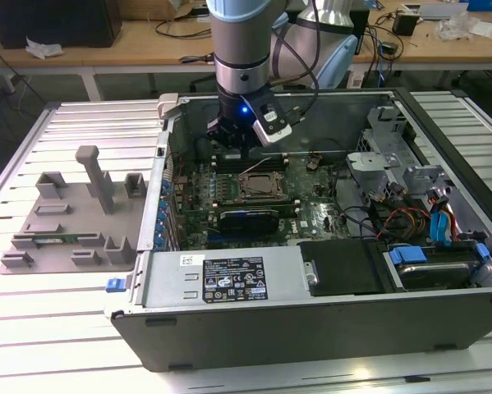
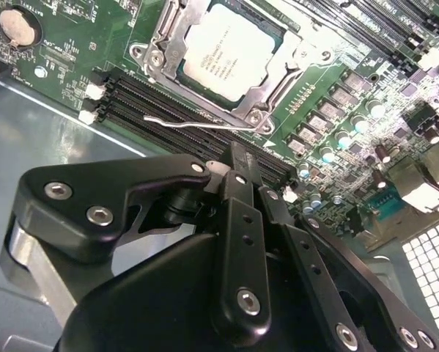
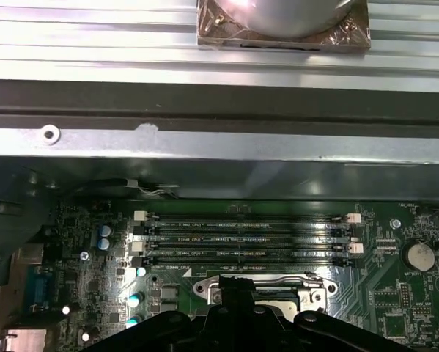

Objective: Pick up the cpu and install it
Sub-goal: 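Install the first cpu locking lever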

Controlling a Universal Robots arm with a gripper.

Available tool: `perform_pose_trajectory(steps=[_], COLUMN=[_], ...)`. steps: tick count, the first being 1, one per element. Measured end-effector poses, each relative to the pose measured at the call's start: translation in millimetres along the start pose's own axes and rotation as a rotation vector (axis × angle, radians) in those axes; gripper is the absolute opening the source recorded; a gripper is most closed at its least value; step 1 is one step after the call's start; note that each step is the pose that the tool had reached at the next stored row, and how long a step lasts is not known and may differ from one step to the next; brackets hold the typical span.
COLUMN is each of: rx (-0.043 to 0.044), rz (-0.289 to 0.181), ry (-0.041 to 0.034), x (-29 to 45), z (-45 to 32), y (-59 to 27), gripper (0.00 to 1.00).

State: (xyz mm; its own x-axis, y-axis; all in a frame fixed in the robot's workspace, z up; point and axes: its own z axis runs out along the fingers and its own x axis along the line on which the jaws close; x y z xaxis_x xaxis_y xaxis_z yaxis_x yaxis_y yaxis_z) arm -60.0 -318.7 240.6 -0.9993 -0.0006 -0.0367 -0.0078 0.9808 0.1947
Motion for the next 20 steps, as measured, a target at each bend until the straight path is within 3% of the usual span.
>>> perform_pose_trajectory(steps=[4, 5, 7, 10, 11, 20], rx=[0.0132, 0.0219, 0.0298, 0.0311, 0.0312, 0.0336], rz=[0.004, 0.005, 0.006, 0.005, 0.004, 0.008], ry=[-0.0034, -0.0072, -0.0187, -0.0322, -0.0336, -0.0351], x=[0.2, 0.2, 0.2, 0.2, 0.2, -3.8], z=[2.6, 3.5, 4.6, 6.8, 7.5, 16.4], y=[-0.4, -0.4, -0.4, -0.6, -0.6, -1.2], gripper=[0.11, 0.11, 0.11, 0.11, 0.11, 0.11])
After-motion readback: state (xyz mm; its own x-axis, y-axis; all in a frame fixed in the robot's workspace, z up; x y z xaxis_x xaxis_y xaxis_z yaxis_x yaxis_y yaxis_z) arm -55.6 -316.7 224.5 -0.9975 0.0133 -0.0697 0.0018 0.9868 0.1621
